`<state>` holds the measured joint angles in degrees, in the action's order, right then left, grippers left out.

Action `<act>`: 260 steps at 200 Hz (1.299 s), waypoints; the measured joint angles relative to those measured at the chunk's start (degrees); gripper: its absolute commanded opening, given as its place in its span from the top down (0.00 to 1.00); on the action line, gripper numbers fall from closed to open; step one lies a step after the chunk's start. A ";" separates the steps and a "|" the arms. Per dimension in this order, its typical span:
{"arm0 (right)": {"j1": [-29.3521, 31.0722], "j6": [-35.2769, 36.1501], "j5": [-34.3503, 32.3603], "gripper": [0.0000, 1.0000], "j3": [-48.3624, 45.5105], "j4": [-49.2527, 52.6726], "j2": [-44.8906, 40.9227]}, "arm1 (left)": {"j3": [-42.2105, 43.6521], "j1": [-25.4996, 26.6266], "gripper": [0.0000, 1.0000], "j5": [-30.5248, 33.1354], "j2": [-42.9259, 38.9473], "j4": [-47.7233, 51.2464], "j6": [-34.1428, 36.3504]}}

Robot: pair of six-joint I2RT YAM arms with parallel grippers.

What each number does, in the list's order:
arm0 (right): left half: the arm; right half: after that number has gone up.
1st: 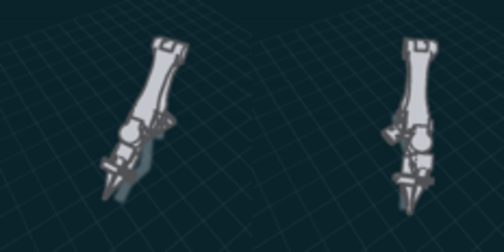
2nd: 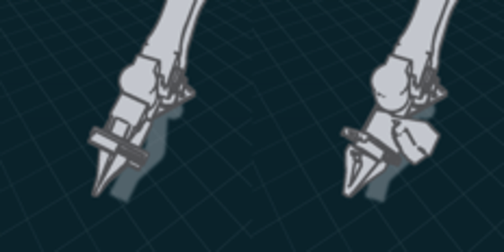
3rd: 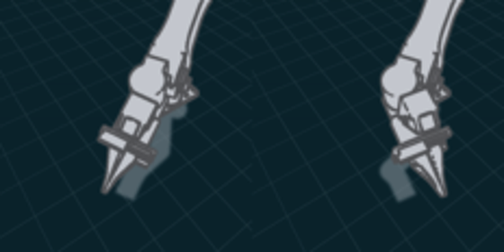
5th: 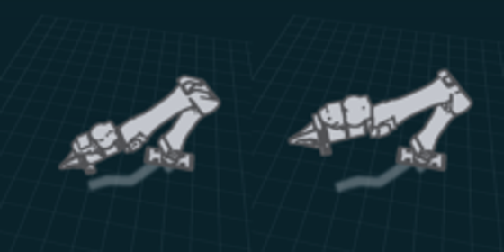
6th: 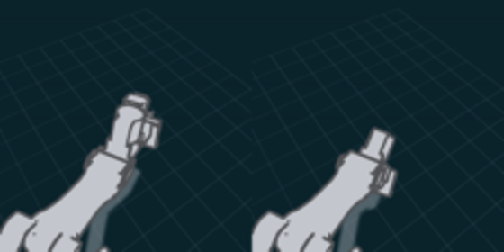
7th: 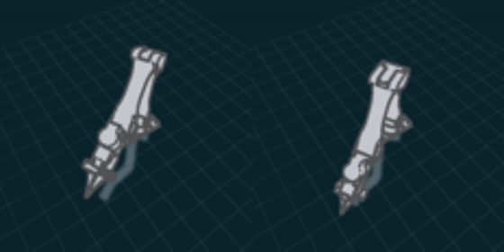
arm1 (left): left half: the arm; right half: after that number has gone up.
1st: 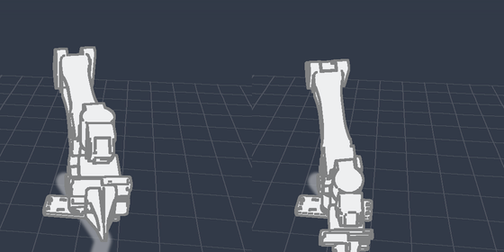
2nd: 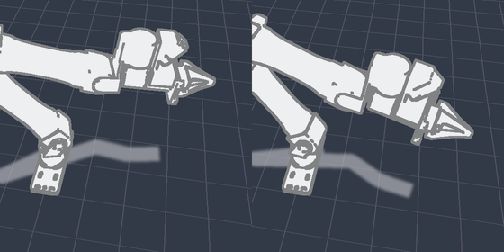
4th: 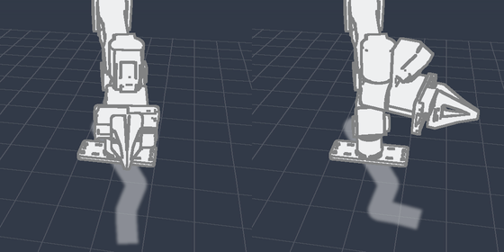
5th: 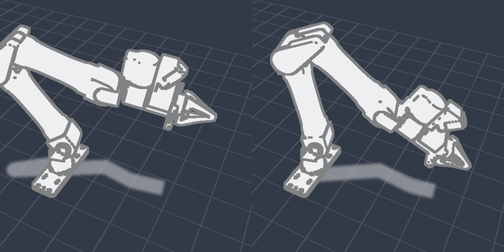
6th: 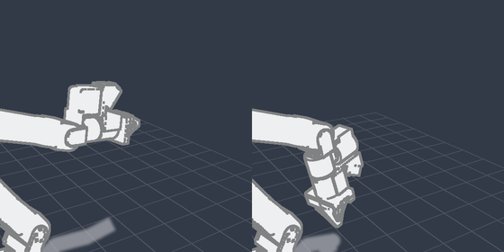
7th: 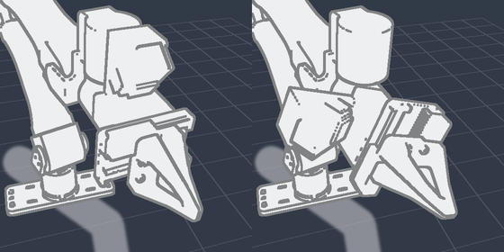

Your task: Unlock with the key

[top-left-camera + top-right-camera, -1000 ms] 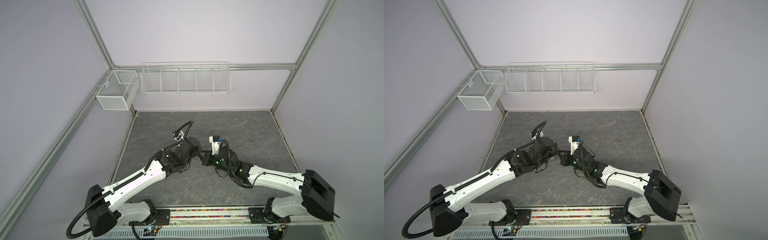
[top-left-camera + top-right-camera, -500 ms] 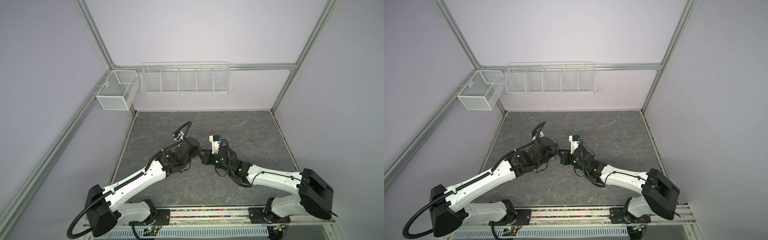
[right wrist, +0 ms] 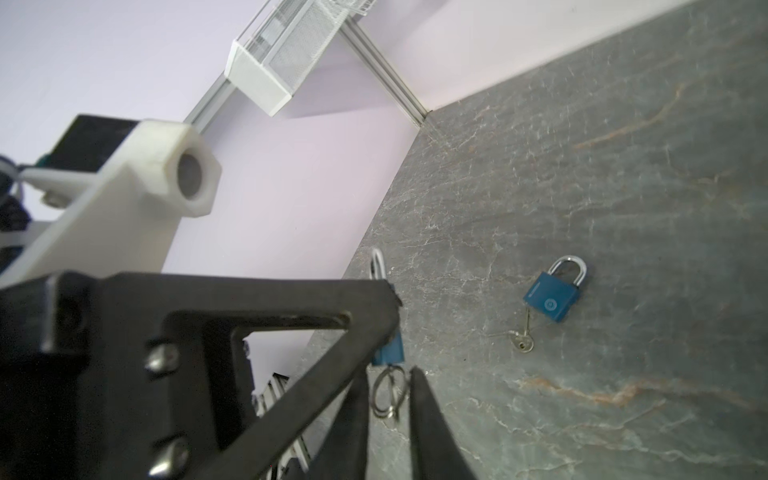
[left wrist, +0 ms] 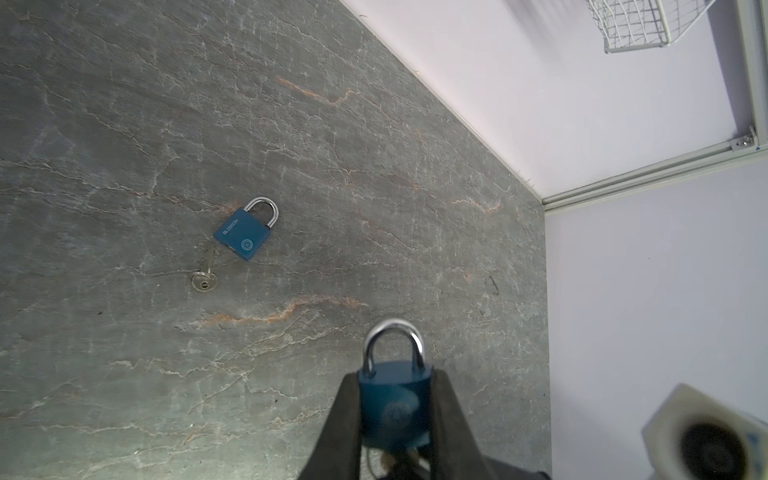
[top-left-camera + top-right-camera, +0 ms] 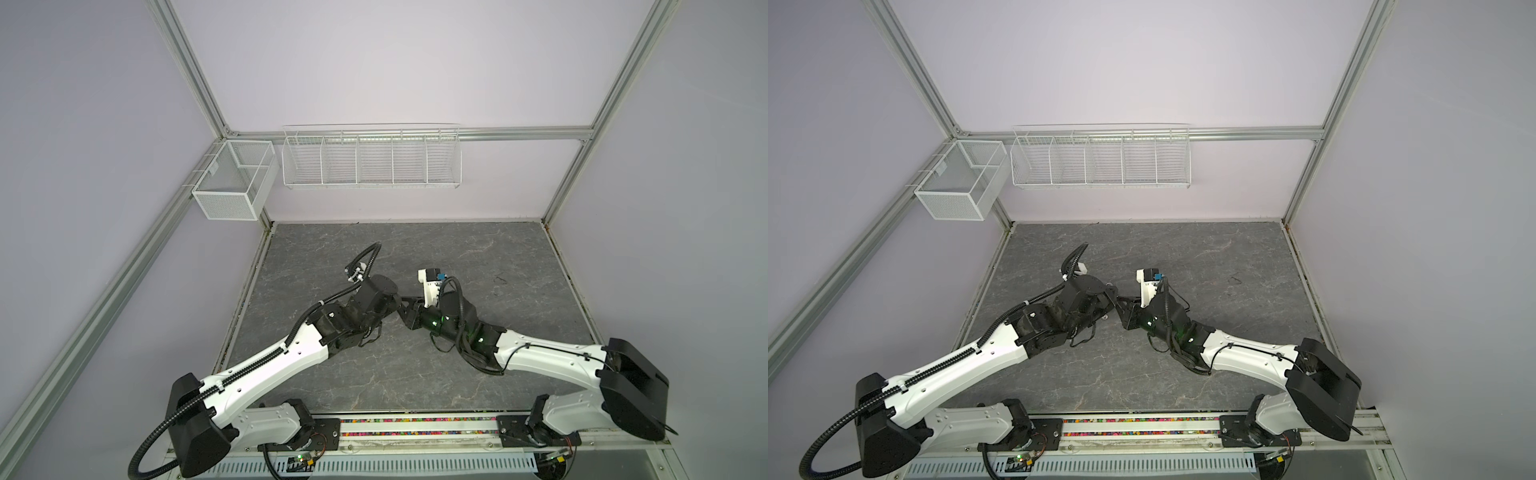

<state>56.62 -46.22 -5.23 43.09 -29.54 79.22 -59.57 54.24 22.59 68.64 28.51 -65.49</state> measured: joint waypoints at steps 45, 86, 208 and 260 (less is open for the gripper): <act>-0.02 0.00 1.51 0.76 -2.86 -2.84 -3.32 | -0.07 -0.37 1.00 0.04 -0.94 0.07 0.83; -0.68 -1.68 5.88 0.82 -3.67 -6.99 -3.06 | -0.07 -0.61 1.00 0.09 -2.34 0.04 1.11; -1.97 -3.30 7.65 0.88 -3.72 -7.82 -1.97 | -0.07 -0.61 1.00 0.09 -3.98 0.02 1.29; -2.16 -3.26 7.89 0.92 -3.72 -7.85 -1.97 | -0.04 -0.61 1.00 0.04 -3.98 -0.04 1.31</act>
<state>54.46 -49.47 2.66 39.38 -37.39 77.25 -59.61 53.63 22.63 64.66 28.47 -64.18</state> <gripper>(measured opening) 0.084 0.206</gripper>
